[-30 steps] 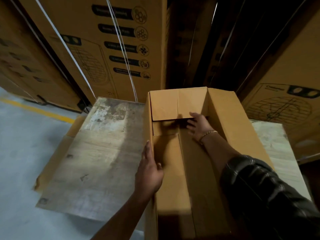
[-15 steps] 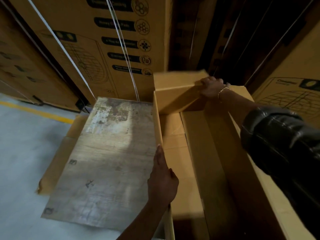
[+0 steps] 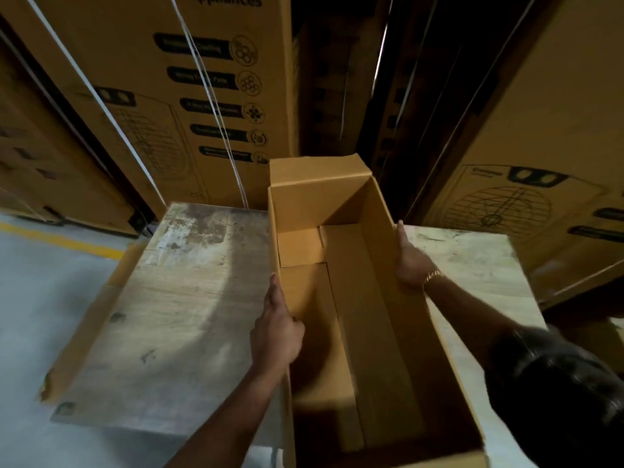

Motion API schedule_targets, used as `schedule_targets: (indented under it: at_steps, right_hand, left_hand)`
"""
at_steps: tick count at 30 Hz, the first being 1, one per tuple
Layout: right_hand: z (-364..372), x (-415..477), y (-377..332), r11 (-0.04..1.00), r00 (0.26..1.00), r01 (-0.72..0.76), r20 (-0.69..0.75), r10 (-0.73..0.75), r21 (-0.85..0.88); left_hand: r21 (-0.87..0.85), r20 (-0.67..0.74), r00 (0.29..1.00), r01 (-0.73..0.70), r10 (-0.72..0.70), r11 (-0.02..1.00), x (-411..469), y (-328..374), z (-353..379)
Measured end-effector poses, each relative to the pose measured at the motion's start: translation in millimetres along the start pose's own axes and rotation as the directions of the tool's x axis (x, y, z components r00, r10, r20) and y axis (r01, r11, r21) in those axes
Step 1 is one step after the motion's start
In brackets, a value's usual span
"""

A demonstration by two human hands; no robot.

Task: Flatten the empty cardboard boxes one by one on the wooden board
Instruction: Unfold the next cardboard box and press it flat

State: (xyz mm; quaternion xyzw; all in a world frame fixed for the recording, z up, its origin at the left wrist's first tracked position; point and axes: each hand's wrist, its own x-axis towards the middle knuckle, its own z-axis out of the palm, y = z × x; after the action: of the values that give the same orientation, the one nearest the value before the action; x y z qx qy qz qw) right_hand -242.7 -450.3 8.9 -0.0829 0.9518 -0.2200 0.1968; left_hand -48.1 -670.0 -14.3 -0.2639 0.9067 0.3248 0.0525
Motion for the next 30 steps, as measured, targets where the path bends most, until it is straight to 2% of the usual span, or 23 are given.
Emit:
schedule_targets:
  at_steps: [4, 6, 9, 12, 14, 16, 20, 24, 27, 30]
  right_hand:
    - [12, -102, 51, 0.997, 0.996, 0.001, 0.088, -0.007, 0.076]
    - [15, -153, 74, 0.995, 0.99, 0.02, 0.137, -0.033, 0.097]
    - [26, -215, 113, 0.989, 0.985, -0.004, 0.172, -0.022, 0.149]
    - [43, -251, 132, 0.977, 0.991, -0.1, 0.108, 0.081, 0.189]
    - [48, -264, 134, 0.966, 0.996, -0.094, 0.016, 0.093, 0.239]
    - [39, -273, 131, 0.969, 0.992, -0.083, -0.072, 0.102, 0.234]
    - [-17, -293, 115, 0.996, 0.968, -0.047, -0.241, 0.065, 0.08]
    - [-66, -309, 74, 0.976, 0.948, -0.039, -0.316, -0.032, -0.216]
    - [-74, -312, 27, 0.89, 0.948, -0.016, -0.289, -0.131, -0.456]
    - [-52, -312, -16, 0.84, 0.945, 0.085, -0.224, -0.238, -0.535]
  left_hand:
    - [0.022, -0.027, 0.996, 0.089, -0.089, 0.996, -17, 1, -5]
    - [-0.03, 0.038, 0.993, 0.117, -0.116, 0.993, -44, -4, 1]
    - [-0.199, 0.154, 0.977, 0.179, -0.15, 0.964, -113, -29, 29]
    - [-0.364, 0.268, 0.926, 0.352, -0.265, 0.863, -176, -55, 63]
    - [-0.451, 0.257, 0.898, 0.439, -0.357, 0.777, -196, -55, 76]
    - [-0.49, 0.231, 0.889, 0.457, -0.395, 0.742, -205, -43, 79]
    - [-0.605, 0.259, 0.918, 0.396, -0.3, 0.691, -201, -5, 67]
    - [-0.655, 0.277, 0.945, 0.317, -0.171, 0.686, -165, 18, 72]
    - [-0.535, 0.284, 0.942, 0.311, -0.179, 0.785, -141, 18, 77]
    - [-0.353, 0.315, 0.928, 0.307, -0.197, 0.884, -119, -11, 90]
